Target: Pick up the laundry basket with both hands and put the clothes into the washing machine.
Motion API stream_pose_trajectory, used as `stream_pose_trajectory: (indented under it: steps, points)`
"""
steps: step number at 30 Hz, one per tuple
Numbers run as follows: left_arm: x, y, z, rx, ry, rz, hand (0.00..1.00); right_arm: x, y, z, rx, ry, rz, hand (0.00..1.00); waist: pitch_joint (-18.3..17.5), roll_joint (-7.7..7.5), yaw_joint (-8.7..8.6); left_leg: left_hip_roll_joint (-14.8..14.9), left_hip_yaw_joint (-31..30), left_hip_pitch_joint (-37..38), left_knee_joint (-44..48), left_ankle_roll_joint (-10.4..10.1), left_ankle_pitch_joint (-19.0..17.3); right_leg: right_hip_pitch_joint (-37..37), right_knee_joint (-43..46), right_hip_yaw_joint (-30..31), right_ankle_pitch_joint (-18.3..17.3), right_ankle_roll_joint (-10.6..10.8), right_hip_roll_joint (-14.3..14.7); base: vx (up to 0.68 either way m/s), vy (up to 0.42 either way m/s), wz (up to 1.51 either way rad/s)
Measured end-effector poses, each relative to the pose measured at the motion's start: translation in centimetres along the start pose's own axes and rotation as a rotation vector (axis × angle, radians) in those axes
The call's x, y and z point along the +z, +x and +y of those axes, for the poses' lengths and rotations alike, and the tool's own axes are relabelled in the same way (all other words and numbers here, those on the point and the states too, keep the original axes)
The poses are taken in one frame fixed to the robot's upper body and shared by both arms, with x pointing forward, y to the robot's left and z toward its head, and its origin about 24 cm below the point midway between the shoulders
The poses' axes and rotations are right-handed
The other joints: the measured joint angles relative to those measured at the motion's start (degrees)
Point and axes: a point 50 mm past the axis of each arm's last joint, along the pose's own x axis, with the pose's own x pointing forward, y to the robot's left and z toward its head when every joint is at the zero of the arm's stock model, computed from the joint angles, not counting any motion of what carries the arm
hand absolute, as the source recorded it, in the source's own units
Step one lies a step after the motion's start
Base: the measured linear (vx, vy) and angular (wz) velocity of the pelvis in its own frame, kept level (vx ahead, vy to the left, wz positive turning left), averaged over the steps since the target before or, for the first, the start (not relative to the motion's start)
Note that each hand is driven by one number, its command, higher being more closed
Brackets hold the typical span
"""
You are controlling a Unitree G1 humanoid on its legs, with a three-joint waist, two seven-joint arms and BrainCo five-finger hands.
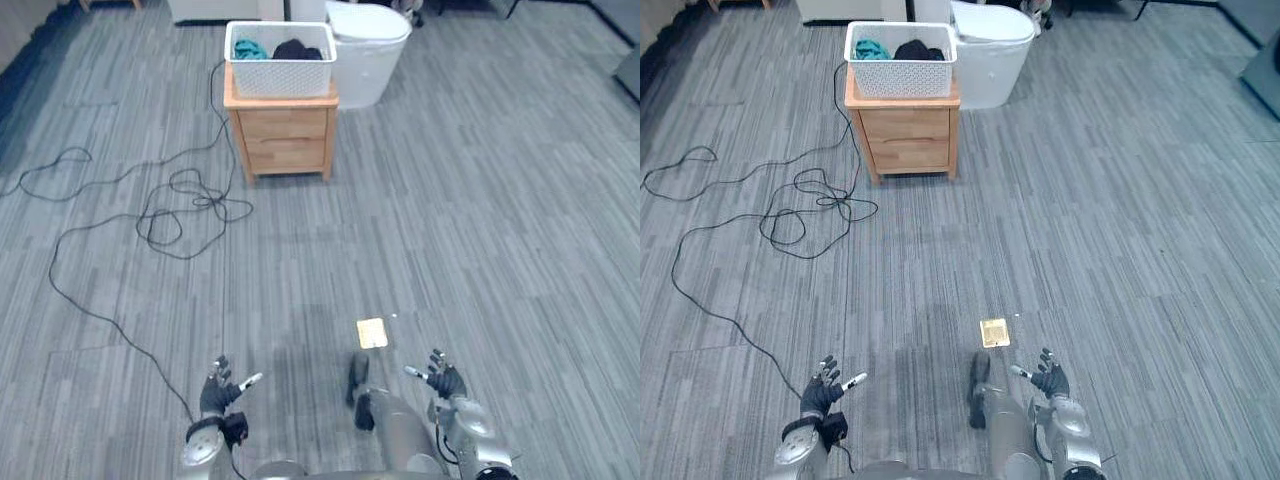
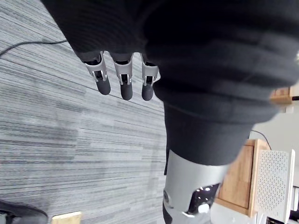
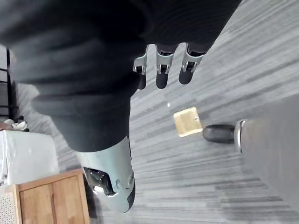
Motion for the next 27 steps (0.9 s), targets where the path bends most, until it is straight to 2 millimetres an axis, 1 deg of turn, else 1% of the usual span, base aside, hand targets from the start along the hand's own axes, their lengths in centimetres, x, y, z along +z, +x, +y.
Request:
stream_pose_trajectory:
  steps: [1, 2, 3, 4, 5, 6, 7, 8, 9, 10, 11, 12, 13, 14, 15, 16, 17, 18, 19, 20, 21, 22, 23, 24, 25, 26, 27]
  points:
    - [0.0, 0.1, -0.6, -0.009, -0.015, 0.001, 0.00, 0.3, 0.1, 0.2, 0.008, -0.007, -0.007, 0.00, 0.7, 0.93, 0.19, 2.7, 0.1, -6.5, 15.0, -0.4, 6.7, 3.6, -2.0, -0.5, -1.7, -0.7, 1.1, 0.69, -0.241, 0.34]
    - [0.0, 0.1, -0.7, -0.012, -0.020, 0.002, 0.00, 0.4, 0.2, 0.4, 0.015, -0.013, -0.008, 0.00, 0.9, 1.42, 0.80, 4.9, 0.3, -10.0, 22.7, -0.3, 6.9, 6.2, -4.0, -0.8, -1.9, -0.8, 2.1, 0.86, -0.260, 0.14]
    - [0.1, 0.2, -0.7, -0.012, -0.019, 0.001, 0.00, 0.6, 0.3, 1.0, 0.034, -0.017, -0.012, 0.00, 1.3, 1.08, 1.50, 8.0, 2.4, -14.4, 35.0, 0.7, 6.1, 11.8, -7.7, -0.4, -2.0, -0.9, 3.5, 0.58, -0.149, 0.01]
    - [0.1, 0.2, -0.7, -0.012, -0.019, 0.000, 0.00, 0.8, 0.5, 1.3, 0.044, -0.020, -0.018, 0.00, 2.0, 0.73, 1.89, 9.0, 3.5, -16.3, 39.2, 1.8, 5.4, 15.2, -9.4, -0.1, -2.1, -1.1, 3.9, 0.85, -0.206, 0.03]
    - [0.0, 0.1, -0.7, -0.012, -0.022, 0.002, 0.00, 1.2, 0.6, 1.8, 0.053, -0.009, -0.030, 0.00, 2.8, -0.45, 2.91, 9.2, 5.3, -19.2, 43.9, 4.1, 4.0, 21.7, -13.2, 0.8, -2.4, -1.6, 3.9, 0.65, -0.133, -0.09]
    - [0.0, 0.1, -0.6, -0.010, -0.031, 0.001, 0.00, 1.7, 0.9, 2.0, 0.056, -0.002, -0.051, 0.00, 3.1, -1.65, 3.72, 8.7, 6.7, -22.6, 44.1, 5.1, 3.3, 26.6, -16.6, 2.6, -2.5, -1.6, 3.5, 0.72, -0.111, -0.26]
    - [0.2, 0.1, -0.5, -0.006, -0.045, -0.004, 0.00, 2.5, 1.1, 2.2, 0.062, -0.003, -0.081, 0.00, 3.0, -1.77, 4.79, 8.3, 7.9, -26.9, 41.3, 5.1, 3.3, 29.6, -19.3, 3.3, -2.6, -1.6, 3.4, 0.56, -0.052, -0.38]
    - [0.2, 0.1, -0.5, -0.001, -0.056, -0.008, 0.00, 3.0, 1.3, 2.4, 0.066, -0.004, -0.094, 0.00, 3.2, -1.77, 4.96, 7.8, 7.9, -29.4, 38.8, 5.1, 3.3, 30.8, -20.3, 3.6, -2.7, -1.4, 3.4, 0.52, 0.011, -0.37]
    - [0.3, 0.1, -0.2, 0.011, -0.061, -0.011, 0.00, 3.4, 1.5, 2.6, 0.071, -0.004, -0.106, 0.00, 3.5, -2.11, 5.60, 6.6, 8.0, -32.7, 33.8, 5.1, 3.3, 32.4, -21.8, 4.4, -3.3, -0.5, 2.8, 0.51, 0.061, -0.40]
    - [0.4, 0.2, 0.0, 0.017, -0.062, -0.013, 0.00, 3.9, 1.6, 2.7, 0.075, -0.003, -0.117, 0.00, 4.1, -2.88, 6.53, 4.7, 7.8, -35.6, 25.0, 4.8, 3.6, 34.7, -23.2, 5.0, -4.7, 0.7, 1.8, 0.51, 0.080, -0.39]
    - [0.2, 0.1, 0.0, 0.019, -0.064, -0.007, 0.00, 3.7, 1.6, 2.7, 0.074, -0.005, -0.111, 0.00, 4.3, -3.24, 6.70, 3.0, 7.3, -36.7, 16.8, 3.9, 4.6, 36.6, -24.3, 5.0, -5.7, 1.8, 0.9, 0.53, 0.121, -0.27]
    - [0.0, 0.0, -0.1, 0.018, -0.068, -0.003, 0.00, 3.3, 1.6, 2.4, 0.067, -0.009, -0.098, 0.00, 4.3, -3.16, 6.62, 1.8, 6.7, -37.1, 7.3, 2.5, 7.1, 38.6, -25.1, 4.9, -6.8, 3.2, 0.4, 0.55, 0.168, -0.12]
    - [-0.4, -0.2, -0.2, 0.020, -0.079, 0.009, 0.00, 2.7, 1.4, 1.8, 0.048, -0.009, -0.076, 0.00, 3.8, -2.30, 6.71, 0.6, 5.6, -36.7, -4.3, 2.7, 11.2, 40.8, -25.7, 5.0, -8.1, 4.8, 0.6, 0.58, 0.207, -0.14]
    - [-0.6, -0.3, -0.3, 0.022, -0.081, 0.015, 0.00, 2.2, 1.3, 1.5, 0.035, -0.011, -0.061, 0.00, 3.6, -2.06, 7.13, 0.7, 5.0, -36.8, -6.3, 4.1, 16.3, 42.5, -25.8, 5.2, -9.6, 6.7, 0.5, 0.60, 0.258, -0.21]
    - [-0.6, -0.3, -0.1, 0.026, -0.080, 0.018, 0.00, 2.0, 1.2, 1.5, 0.031, -0.008, -0.053, 0.00, 3.5, -2.45, 7.64, 0.6, 5.0, -36.7, -5.2, 5.1, 18.8, 43.4, -25.8, 5.2, -10.5, 7.5, 0.0, 0.62, 0.298, -0.18]
    - [-0.6, -0.2, 0.1, 0.040, -0.089, 0.020, 0.00, 1.3, 0.9, 1.6, 0.025, -0.001, -0.035, 0.00, 2.6, -4.05, 7.90, -0.7, 5.3, -37.8, -0.6, 8.0, 21.0, 44.6, -24.2, 5.1, -11.8, 8.8, -2.3, 0.62, 0.301, -0.05]
    - [-0.5, -0.1, 0.1, 0.041, -0.091, 0.017, 0.00, 1.1, 0.9, 1.6, 0.023, 0.007, -0.031, 0.00, 2.3, -4.73, 7.69, -1.3, 5.8, -38.0, 1.1, 8.7, 18.8, 44.0, -22.0, 5.0, -12.1, 9.3, -3.4, 0.63, 0.300, 0.02]
    - [-0.4, 0.0, 0.0, 0.039, -0.093, 0.015, 0.00, 0.7, 0.7, 1.5, 0.012, 0.025, -0.018, 0.00, 2.1, -5.13, 7.84, -2.6, 6.2, -37.1, 3.0, 9.6, 15.4, 41.6, -13.7, 5.1, -12.4, 10.1, -5.7, 0.63, 0.307, 0.00]
    - [-0.7, 0.0, 0.2, 0.042, -0.087, 0.029, 0.00, 0.2, 0.5, 1.4, 0.002, 0.043, -0.007, 0.00, 2.1, -5.34, 7.70, -4.3, 6.6, -34.0, 3.8, 10.8, 12.7, 38.1, -0.7, 5.1, -10.7, 11.5, -8.4, 0.61, 0.309, 0.02]
    - [-0.9, -0.1, 0.3, 0.045, -0.081, 0.040, 0.00, -0.1, 0.4, 1.3, -0.002, 0.047, 0.002, 0.00, 2.1, -5.35, 7.45, -5.2, 6.7, -31.7, 3.9, 11.3, 11.2, 35.6, 6.9, 5.3, -8.3, 10.3, -10.1, 0.60, 0.317, 0.13]
    - [-1.1, 0.0, 0.6, 0.048, -0.064, 0.053, 0.00, -0.5, 0.2, 1.1, -0.005, 0.046, 0.015, 0.00, 2.1, -5.40, 6.94, -6.8, 6.6, -27.2, 3.7, 11.9, 8.5, 31.0, 22.6, 5.5, -6.0, 5.4, -13.0, 0.72, 0.339, 0.30]
    - [-1.4, -0.1, 1.0, 0.058, -0.052, 0.065, 0.00, -1.0, 0.0, 1.1, -0.004, 0.046, 0.029, 0.00, 2.1, -5.37, 6.17, -8.0, 6.2, -22.0, 2.3, 12.4, 6.7, 27.5, 33.1, 4.6, -7.1, 4.0, -15.0, 0.61, 0.275, 0.30]
    - [-1.6, -0.1, 1.1, 0.060, -0.051, 0.073, 0.00, -1.2, -0.1, 1.1, -0.004, 0.048, 0.034, 0.00, 2.0, -5.20, 5.91, -8.2, 5.9, -19.4, 1.1, 12.7, 6.1, 25.9, 35.6, 3.9, -7.8, 3.5, -15.1, 0.70, 0.268, 0.26]
    - [-1.6, -0.1, 1.5, 0.068, -0.041, 0.079, 0.00, -1.6, -0.3, 1.1, -0.002, 0.048, 0.044, 0.00, 1.7, -4.65, 5.64, -8.4, 5.2, -14.7, -2.0, 12.9, 5.6, 22.5, 36.3, 1.8, -9.6, 3.0, -14.3, 0.44, 0.144, 0.30]
    - [-1.5, -0.1, 1.8, 0.073, -0.032, 0.073, 0.00, -1.7, -0.4, 1.3, 0.006, 0.053, 0.047, 0.00, 1.3, -4.18, 4.47, -8.2, 4.0, -11.4, -5.1, 12.9, 5.6, 18.5, 32.9, 0.1, -11.4, 3.5, -12.7, 0.65, 0.184, 0.34]
    - [-1.4, 0.0, 1.9, 0.073, -0.029, 0.069, 0.00, -1.6, -0.4, 1.5, 0.011, 0.056, 0.043, 0.00, 1.1, -4.44, 4.08, -8.1, 3.7, -9.8, -6.2, 12.9, 5.6, 16.6, 30.2, -0.6, -12.2, 4.0, -11.7, 0.54, 0.102, 0.44]
    - [-1.4, 0.1, 1.9, 0.072, -0.025, 0.071, 0.00, -1.5, -0.3, 1.7, 0.019, 0.058, 0.040, 0.00, 1.5, -3.76, 3.30, -8.1, 2.9, -7.1, -8.4, 12.3, 5.4, 13.5, 22.8, -2.7, -12.9, 4.7, -9.5, 0.55, 0.089, 0.29]
